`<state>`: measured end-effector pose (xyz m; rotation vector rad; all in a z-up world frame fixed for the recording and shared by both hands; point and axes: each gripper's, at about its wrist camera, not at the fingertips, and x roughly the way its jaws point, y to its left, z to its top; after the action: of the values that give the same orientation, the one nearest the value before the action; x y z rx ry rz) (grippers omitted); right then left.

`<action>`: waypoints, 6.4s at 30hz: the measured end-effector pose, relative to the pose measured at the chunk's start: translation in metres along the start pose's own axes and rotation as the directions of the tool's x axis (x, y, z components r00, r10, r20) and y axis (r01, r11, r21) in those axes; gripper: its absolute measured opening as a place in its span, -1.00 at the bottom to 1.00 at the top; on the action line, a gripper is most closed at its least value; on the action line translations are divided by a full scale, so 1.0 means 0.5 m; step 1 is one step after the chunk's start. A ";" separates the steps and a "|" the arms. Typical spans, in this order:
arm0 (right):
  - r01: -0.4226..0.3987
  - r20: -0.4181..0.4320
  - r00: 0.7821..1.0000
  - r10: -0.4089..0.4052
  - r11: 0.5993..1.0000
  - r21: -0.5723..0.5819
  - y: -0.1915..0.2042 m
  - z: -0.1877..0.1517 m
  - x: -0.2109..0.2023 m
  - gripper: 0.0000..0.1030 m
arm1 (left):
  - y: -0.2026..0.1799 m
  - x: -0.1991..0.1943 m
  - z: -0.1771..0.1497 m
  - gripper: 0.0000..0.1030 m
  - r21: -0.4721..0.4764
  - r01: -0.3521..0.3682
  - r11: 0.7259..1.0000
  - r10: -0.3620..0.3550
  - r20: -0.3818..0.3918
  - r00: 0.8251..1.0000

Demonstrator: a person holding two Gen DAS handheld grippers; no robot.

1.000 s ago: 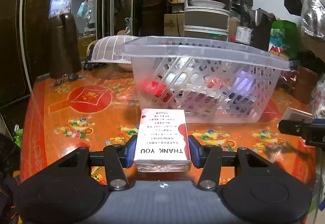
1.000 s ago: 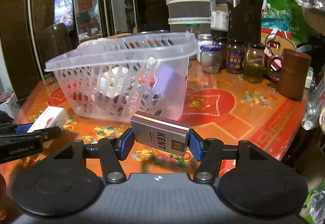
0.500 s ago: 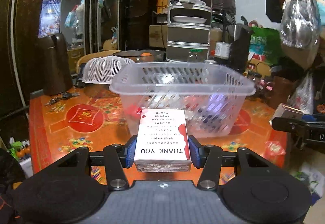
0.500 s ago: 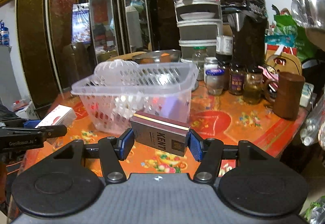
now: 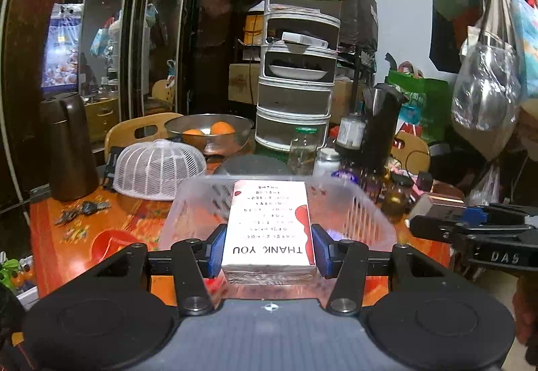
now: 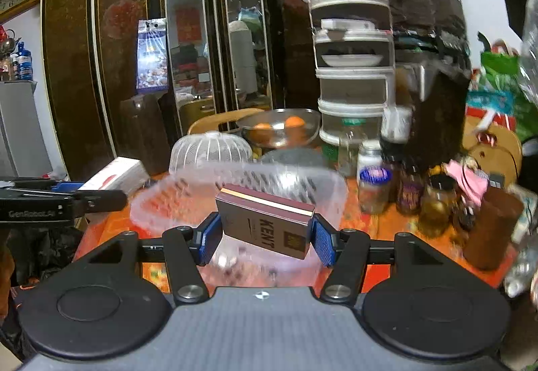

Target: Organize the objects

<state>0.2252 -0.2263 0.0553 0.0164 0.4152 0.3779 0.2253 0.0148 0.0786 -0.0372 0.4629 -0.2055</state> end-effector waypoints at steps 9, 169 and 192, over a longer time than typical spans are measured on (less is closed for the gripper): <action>0.014 -0.059 0.998 -0.015 1.000 -0.020 -0.012 0.072 0.136 0.17 | 0.016 0.140 0.079 0.06 -0.026 -0.045 0.999 0.043 -0.078 0.996; 0.149 -0.011 0.989 -0.149 0.988 0.046 0.077 -0.139 -0.315 1.00 | -0.130 -0.336 -0.180 0.95 -0.039 -0.133 0.990 0.135 0.039 0.990; 0.150 -0.010 0.989 -0.150 0.987 0.047 0.076 -0.142 -0.312 1.00 | -0.134 -0.334 -0.184 0.95 -0.039 -0.129 0.991 0.130 0.037 0.991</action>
<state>0.0513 -0.2516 0.0548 0.0303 0.4290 0.2192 0.0257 -0.0156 0.0750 -0.0462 0.4280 -0.0685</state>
